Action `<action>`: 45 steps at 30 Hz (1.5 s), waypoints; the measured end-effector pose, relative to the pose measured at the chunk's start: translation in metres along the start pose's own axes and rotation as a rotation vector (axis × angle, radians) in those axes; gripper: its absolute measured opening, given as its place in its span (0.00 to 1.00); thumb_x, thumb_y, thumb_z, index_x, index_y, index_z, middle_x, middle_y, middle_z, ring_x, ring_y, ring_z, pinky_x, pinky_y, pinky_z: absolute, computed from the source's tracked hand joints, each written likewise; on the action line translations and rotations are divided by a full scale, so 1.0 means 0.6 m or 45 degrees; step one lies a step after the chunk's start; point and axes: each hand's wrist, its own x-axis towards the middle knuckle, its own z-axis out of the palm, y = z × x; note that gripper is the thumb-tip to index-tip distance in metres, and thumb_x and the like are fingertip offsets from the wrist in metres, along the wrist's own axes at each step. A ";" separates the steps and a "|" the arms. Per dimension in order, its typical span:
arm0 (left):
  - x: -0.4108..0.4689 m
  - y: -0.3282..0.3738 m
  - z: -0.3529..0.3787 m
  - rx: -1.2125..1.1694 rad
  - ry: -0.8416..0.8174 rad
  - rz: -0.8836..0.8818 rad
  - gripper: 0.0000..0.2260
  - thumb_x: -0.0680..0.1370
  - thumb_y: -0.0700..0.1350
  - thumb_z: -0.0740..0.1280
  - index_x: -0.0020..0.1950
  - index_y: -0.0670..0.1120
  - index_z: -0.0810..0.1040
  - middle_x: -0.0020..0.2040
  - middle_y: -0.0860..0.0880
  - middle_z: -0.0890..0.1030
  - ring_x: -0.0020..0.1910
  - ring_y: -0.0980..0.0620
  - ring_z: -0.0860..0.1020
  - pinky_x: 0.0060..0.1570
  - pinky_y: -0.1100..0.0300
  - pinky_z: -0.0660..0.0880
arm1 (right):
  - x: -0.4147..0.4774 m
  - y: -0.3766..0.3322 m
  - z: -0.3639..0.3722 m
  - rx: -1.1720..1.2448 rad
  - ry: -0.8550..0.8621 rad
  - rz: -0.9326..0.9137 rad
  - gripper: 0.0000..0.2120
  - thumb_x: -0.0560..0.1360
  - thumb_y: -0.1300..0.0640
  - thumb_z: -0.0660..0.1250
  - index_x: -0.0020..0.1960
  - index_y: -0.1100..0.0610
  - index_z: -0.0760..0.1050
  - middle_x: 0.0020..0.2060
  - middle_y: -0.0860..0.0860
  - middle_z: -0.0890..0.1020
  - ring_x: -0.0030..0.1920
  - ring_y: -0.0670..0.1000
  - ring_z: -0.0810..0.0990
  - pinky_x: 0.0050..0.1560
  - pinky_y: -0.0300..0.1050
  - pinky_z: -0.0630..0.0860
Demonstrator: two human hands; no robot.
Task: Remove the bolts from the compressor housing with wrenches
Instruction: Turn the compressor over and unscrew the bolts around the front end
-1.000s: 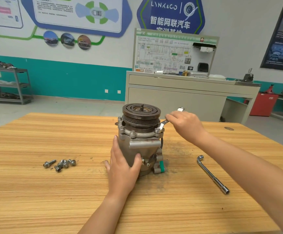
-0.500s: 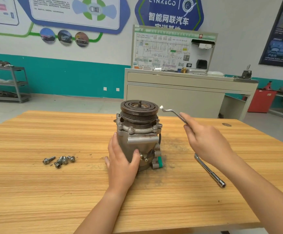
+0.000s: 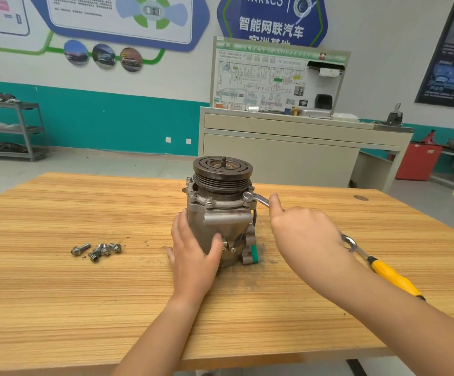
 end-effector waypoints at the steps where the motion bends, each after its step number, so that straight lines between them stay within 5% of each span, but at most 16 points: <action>1: 0.000 0.000 0.000 0.004 0.003 0.001 0.34 0.76 0.51 0.65 0.77 0.47 0.51 0.76 0.49 0.55 0.74 0.50 0.56 0.71 0.40 0.50 | 0.001 -0.007 -0.002 -0.007 -0.026 0.000 0.34 0.74 0.69 0.56 0.74 0.64 0.41 0.48 0.57 0.76 0.40 0.55 0.72 0.28 0.43 0.61; 5: 0.001 0.002 0.003 0.023 -0.002 0.002 0.33 0.76 0.50 0.65 0.76 0.46 0.53 0.76 0.48 0.54 0.74 0.50 0.56 0.71 0.41 0.51 | 0.020 -0.024 -0.019 -0.033 -0.158 0.037 0.30 0.76 0.68 0.52 0.73 0.68 0.42 0.59 0.63 0.72 0.56 0.61 0.75 0.39 0.47 0.65; 9: 0.001 0.001 0.003 0.016 0.004 -0.004 0.33 0.76 0.51 0.65 0.76 0.46 0.54 0.76 0.48 0.54 0.73 0.49 0.57 0.71 0.40 0.52 | 0.029 -0.015 -0.030 -0.056 -0.150 0.011 0.27 0.76 0.69 0.51 0.73 0.69 0.44 0.61 0.62 0.73 0.58 0.61 0.75 0.40 0.48 0.65; 13: 0.001 0.001 0.002 0.022 0.007 -0.012 0.32 0.76 0.51 0.66 0.75 0.46 0.55 0.76 0.47 0.55 0.73 0.48 0.58 0.71 0.40 0.53 | 0.018 -0.010 -0.022 -0.089 -0.123 -0.018 0.28 0.76 0.69 0.55 0.72 0.69 0.47 0.58 0.60 0.75 0.56 0.61 0.76 0.39 0.47 0.66; 19: -0.001 0.003 -0.001 0.057 -0.011 -0.006 0.32 0.76 0.52 0.64 0.75 0.46 0.56 0.76 0.47 0.55 0.73 0.47 0.59 0.70 0.38 0.53 | 0.013 0.012 -0.037 -0.226 -0.022 -0.169 0.18 0.75 0.69 0.57 0.65 0.63 0.67 0.52 0.54 0.77 0.49 0.56 0.77 0.33 0.44 0.66; 26: -0.002 0.006 -0.001 0.037 -0.014 0.018 0.30 0.77 0.50 0.64 0.75 0.46 0.56 0.76 0.47 0.55 0.72 0.48 0.59 0.71 0.41 0.53 | 0.071 0.096 0.002 -0.337 0.238 -0.373 0.16 0.79 0.53 0.49 0.64 0.54 0.65 0.27 0.49 0.67 0.29 0.52 0.69 0.23 0.40 0.55; 31: 0.001 0.004 0.000 0.036 -0.007 0.014 0.30 0.77 0.49 0.65 0.75 0.46 0.56 0.76 0.48 0.55 0.72 0.49 0.59 0.71 0.43 0.53 | 0.142 0.128 0.045 -0.361 0.270 -0.506 0.14 0.79 0.61 0.52 0.64 0.55 0.64 0.33 0.49 0.70 0.29 0.51 0.69 0.26 0.41 0.60; 36: 0.001 0.000 -0.002 0.024 -0.005 0.021 0.31 0.76 0.49 0.65 0.75 0.47 0.55 0.75 0.49 0.56 0.73 0.51 0.57 0.71 0.43 0.53 | 0.202 0.083 0.088 -0.203 0.312 -0.429 0.13 0.77 0.68 0.55 0.59 0.60 0.68 0.49 0.54 0.79 0.49 0.55 0.78 0.43 0.45 0.71; 41: 0.000 0.001 -0.006 0.006 -0.015 0.016 0.32 0.76 0.51 0.65 0.76 0.47 0.54 0.75 0.49 0.57 0.72 0.52 0.58 0.71 0.44 0.53 | 0.225 0.067 0.122 0.075 0.446 -0.325 0.13 0.78 0.65 0.54 0.61 0.60 0.70 0.54 0.54 0.78 0.53 0.55 0.77 0.46 0.46 0.73; 45: -0.002 0.003 -0.006 0.016 -0.018 -0.003 0.32 0.76 0.51 0.65 0.76 0.47 0.54 0.74 0.48 0.59 0.72 0.51 0.59 0.71 0.41 0.52 | 0.180 0.071 0.114 1.134 0.519 0.045 0.12 0.80 0.58 0.56 0.61 0.60 0.70 0.41 0.57 0.81 0.41 0.59 0.80 0.41 0.52 0.75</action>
